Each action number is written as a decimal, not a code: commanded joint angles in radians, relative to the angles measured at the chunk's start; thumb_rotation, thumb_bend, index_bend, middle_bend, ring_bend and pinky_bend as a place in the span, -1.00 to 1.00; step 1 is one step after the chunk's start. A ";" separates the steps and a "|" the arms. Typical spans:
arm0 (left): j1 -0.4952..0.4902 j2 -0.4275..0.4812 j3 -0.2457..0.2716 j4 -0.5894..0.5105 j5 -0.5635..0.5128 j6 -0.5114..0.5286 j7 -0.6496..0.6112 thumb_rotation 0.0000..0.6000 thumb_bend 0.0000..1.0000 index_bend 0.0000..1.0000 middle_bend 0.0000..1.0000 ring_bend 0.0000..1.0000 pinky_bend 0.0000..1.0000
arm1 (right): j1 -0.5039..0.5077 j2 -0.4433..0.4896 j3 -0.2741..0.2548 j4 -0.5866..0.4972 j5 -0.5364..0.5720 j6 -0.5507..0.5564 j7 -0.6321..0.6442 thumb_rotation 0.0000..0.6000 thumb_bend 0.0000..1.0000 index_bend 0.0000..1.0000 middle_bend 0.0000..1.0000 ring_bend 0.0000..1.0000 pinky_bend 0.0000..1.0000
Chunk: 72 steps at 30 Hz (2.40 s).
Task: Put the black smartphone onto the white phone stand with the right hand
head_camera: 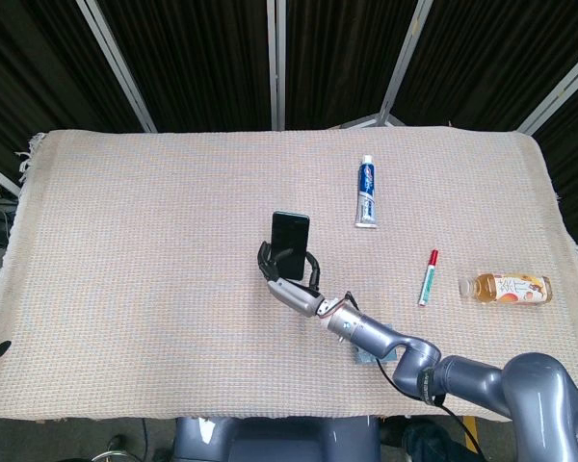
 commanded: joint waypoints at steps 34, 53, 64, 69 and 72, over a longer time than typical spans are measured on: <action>-0.004 -0.005 0.002 0.000 -0.002 -0.006 0.013 1.00 -1.00 -1.00 -1.00 -1.00 -1.00 | -0.018 -0.024 -0.014 0.016 0.074 0.034 0.002 1.00 -0.63 -0.58 -0.20 0.12 -0.38; -0.003 -0.004 0.004 -0.001 0.002 -0.003 0.011 1.00 -1.00 -1.00 -1.00 -1.00 -1.00 | -0.023 -0.048 -0.003 -0.015 0.140 0.051 -0.047 1.00 -0.65 -0.62 -0.48 0.09 -0.36; -0.004 -0.005 0.003 -0.001 0.001 -0.003 0.013 1.00 -1.00 -1.00 -1.00 -1.00 -1.00 | -0.021 -0.049 -0.010 -0.020 0.149 0.067 -0.047 1.00 -0.66 -0.68 -0.60 0.02 -0.37; -0.004 -0.004 0.004 -0.003 0.002 -0.003 0.012 1.00 -1.00 -1.00 -1.00 -1.00 -1.00 | -0.024 -0.032 -0.012 -0.038 0.146 0.087 -0.045 1.00 -0.66 -0.69 -0.58 0.02 -0.37; -0.003 -0.002 0.004 -0.005 0.004 -0.002 0.010 1.00 -1.00 -1.00 -1.00 -1.00 -1.00 | -0.034 -0.007 -0.009 -0.070 0.145 0.109 -0.043 1.00 -0.66 -0.70 -0.57 0.02 -0.37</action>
